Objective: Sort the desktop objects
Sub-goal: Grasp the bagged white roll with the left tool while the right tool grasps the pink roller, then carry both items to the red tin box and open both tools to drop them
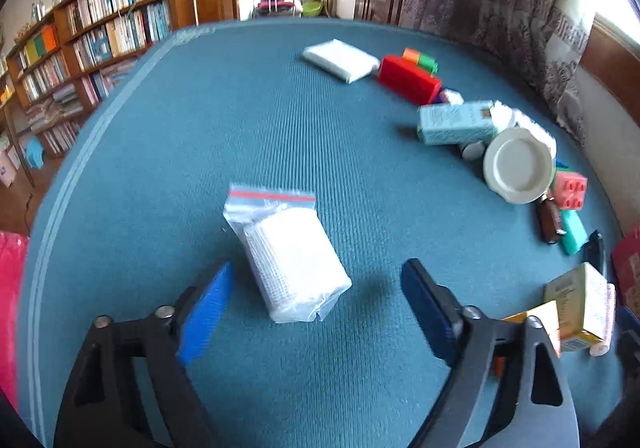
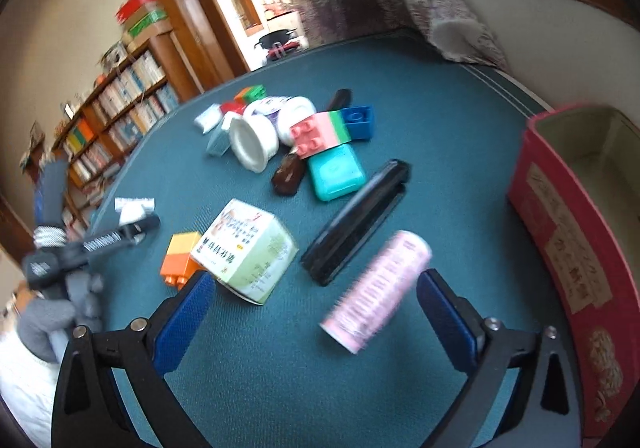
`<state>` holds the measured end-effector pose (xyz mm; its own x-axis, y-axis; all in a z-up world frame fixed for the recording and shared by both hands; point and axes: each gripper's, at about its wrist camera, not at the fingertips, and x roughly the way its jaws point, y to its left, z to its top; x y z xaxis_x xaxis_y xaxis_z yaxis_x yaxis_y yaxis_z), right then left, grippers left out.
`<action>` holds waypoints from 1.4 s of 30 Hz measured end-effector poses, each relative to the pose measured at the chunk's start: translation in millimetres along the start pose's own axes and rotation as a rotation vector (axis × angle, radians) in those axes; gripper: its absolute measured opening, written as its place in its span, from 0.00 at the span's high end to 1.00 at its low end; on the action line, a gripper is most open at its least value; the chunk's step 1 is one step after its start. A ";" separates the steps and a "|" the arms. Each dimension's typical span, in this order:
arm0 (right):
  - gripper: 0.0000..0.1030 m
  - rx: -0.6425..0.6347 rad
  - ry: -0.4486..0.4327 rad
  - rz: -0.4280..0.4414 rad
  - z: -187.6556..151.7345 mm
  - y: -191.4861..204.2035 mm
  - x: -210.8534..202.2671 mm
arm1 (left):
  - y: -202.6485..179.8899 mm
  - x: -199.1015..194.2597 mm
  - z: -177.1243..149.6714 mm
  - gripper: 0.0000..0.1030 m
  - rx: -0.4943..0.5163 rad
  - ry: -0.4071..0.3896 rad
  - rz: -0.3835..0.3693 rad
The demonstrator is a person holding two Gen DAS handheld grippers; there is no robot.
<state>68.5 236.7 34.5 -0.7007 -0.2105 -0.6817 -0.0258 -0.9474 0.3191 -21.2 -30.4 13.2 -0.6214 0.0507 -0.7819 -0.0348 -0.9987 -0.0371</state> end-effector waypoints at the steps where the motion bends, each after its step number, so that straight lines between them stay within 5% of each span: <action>1: 0.03 0.022 0.001 0.004 -0.8 -4.2 -3.3 | -1.2 -0.1 -1.0 0.17 0.011 -0.009 0.014; 4: 0.05 0.041 0.011 -0.016 -6.7 -11.6 -11.8 | -2.2 1.0 -2.3 0.21 0.023 -0.022 0.028; 9: 0.16 0.048 0.069 -0.075 -10.4 -17.3 -4.9 | 4.0 -3.0 -0.6 0.54 -0.007 -0.048 0.034; 22: 0.28 -0.028 0.150 -0.183 -0.6 1.6 27.4 | -0.9 -18.1 -9.4 0.55 0.017 -0.094 -0.037; 28: 0.51 -0.049 0.138 -0.244 -1.4 4.4 24.2 | -10.0 -23.1 -11.7 0.55 0.046 -0.100 -0.060; 34: 0.68 -0.026 0.116 -0.191 -4.7 -2.4 13.9 | -16.6 -32.1 -13.0 0.55 0.047 -0.100 -0.082; 42: 0.69 -0.022 0.029 -0.164 -1.4 -4.9 -18.0 | -40.3 -61.0 -12.6 0.55 0.086 -0.141 -0.131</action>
<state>82.3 244.8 44.3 -0.6675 -0.0597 -0.7423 -0.1223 -0.9745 0.1884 28.0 6.6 54.5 -0.7107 0.1859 -0.6785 -0.1852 -0.9799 -0.0745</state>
